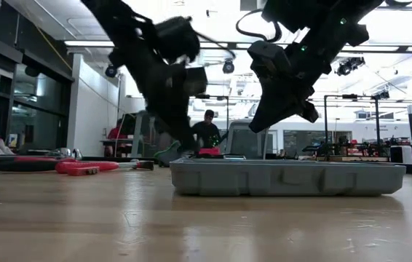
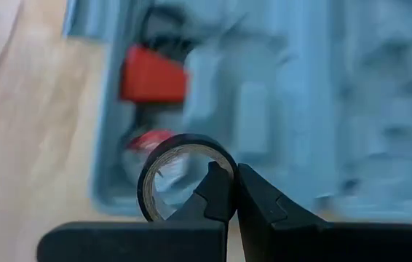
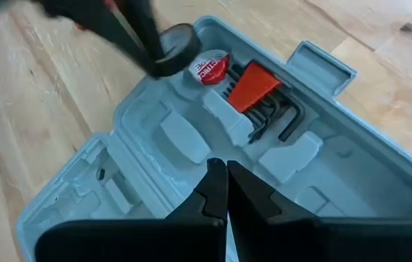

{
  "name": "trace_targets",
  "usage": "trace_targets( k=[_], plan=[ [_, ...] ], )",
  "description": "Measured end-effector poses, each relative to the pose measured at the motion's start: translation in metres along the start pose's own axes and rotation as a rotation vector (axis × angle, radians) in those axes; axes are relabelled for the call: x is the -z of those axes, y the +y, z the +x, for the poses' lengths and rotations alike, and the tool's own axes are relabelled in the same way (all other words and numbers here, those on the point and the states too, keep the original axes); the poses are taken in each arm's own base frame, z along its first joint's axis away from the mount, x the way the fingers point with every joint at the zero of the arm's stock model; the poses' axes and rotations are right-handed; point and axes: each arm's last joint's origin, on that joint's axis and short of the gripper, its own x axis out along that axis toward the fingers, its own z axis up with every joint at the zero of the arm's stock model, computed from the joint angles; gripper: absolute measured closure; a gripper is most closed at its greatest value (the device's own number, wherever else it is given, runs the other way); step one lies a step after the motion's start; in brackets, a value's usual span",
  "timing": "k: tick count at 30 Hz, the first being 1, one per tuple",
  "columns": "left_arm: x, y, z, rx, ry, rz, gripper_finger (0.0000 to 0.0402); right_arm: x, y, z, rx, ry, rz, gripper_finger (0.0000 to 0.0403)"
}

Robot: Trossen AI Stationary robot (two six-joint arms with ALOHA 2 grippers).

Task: Prefit tool cases
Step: Put the electrical tape into the tool case

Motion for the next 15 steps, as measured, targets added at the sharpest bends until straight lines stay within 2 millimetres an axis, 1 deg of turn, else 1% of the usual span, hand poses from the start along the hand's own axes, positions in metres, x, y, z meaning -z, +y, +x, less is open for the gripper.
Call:
trace_targets(
  k=[2, 6, 11, 15],
  plan=[
    [-0.0031, 0.0012, 0.0041, -0.017, 0.027, 0.028, 0.0401, 0.0, 0.0, 0.0, 0.0, 0.0, -0.001, 0.0403],
    [-0.0081, 0.0023, 0.0094, -0.017, 0.027, 0.066, 0.0393, 0.0, 0.0, 0.0, 0.0, 0.0, -0.001, 0.0403],
    [-0.0102, 0.0023, 0.0108, -0.01, 0.005, 0.072, 0.0375, 0.0002, -0.0002, 0.0, 0.002, 0.002, -0.001, 0.0403],
    [-0.0109, 0.0022, 0.011, -0.007, -0.003, 0.071, 0.037, 0.0004, -0.0003, 0.0, 0.003, 0.003, -0.001, 0.0403]
  ],
)
